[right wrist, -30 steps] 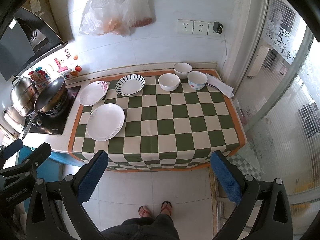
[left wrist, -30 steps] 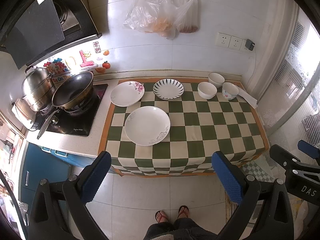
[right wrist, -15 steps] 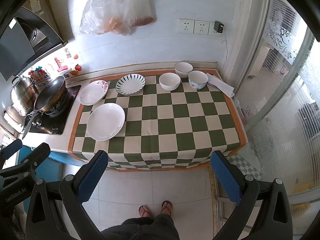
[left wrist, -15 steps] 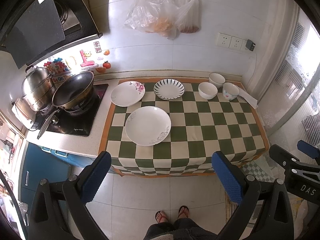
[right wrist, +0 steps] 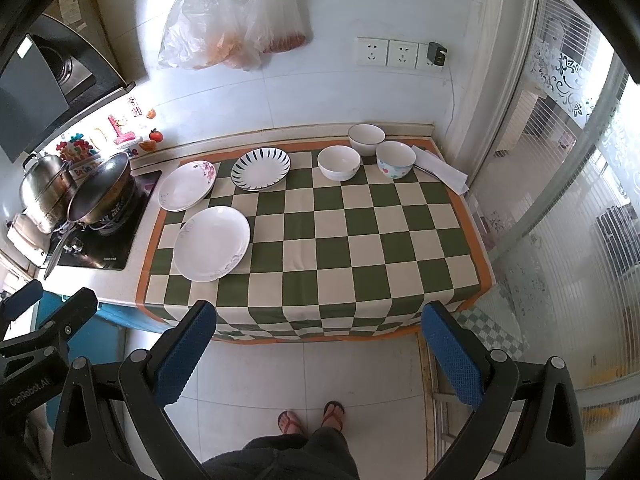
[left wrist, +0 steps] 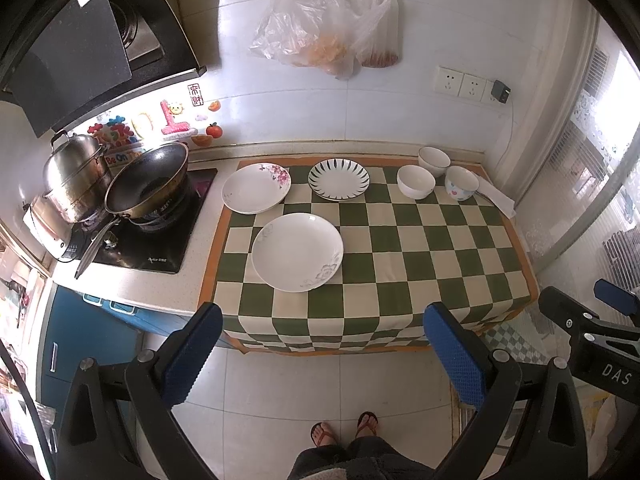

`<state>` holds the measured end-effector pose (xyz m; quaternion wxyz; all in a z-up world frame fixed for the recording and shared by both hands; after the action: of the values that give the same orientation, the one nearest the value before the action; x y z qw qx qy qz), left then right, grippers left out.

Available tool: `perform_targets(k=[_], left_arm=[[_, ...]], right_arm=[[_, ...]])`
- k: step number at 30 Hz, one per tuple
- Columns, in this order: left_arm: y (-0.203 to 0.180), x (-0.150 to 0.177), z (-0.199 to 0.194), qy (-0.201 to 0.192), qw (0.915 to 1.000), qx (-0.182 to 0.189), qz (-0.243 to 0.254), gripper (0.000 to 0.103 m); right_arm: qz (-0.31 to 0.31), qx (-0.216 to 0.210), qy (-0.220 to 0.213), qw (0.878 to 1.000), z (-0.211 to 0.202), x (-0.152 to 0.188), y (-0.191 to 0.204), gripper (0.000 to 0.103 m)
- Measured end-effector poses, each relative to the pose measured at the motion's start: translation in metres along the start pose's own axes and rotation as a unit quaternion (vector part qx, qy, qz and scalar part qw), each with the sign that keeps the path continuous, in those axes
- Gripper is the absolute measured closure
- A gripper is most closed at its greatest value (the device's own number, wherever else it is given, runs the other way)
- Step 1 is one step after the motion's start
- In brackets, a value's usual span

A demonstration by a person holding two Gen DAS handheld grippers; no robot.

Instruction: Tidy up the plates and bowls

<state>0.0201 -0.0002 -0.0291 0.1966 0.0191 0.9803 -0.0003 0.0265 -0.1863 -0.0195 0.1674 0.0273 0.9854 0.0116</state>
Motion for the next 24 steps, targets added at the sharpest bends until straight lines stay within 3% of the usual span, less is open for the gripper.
perform_targets(k=[24], left_arm=[[0.0015, -0.0012, 0.0009, -0.001, 1.0, 0.002, 0.001, 0.0]], right_arm=[[0.004, 0.0, 0.0, 1.0, -0.0011, -0.0043, 0.0053, 0.0]])
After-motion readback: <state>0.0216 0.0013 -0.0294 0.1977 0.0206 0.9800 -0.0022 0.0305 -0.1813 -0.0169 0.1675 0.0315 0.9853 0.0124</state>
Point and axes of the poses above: each gripper's, at about its wrist camera, not at the fingertips, and z roughly the way its jaws point, y to its left, x to its underside, the point moved 3 cm from there along z, roughly the way its jaws point, and after that the axes turned 12 degrees about y, right-handed, at the moved point
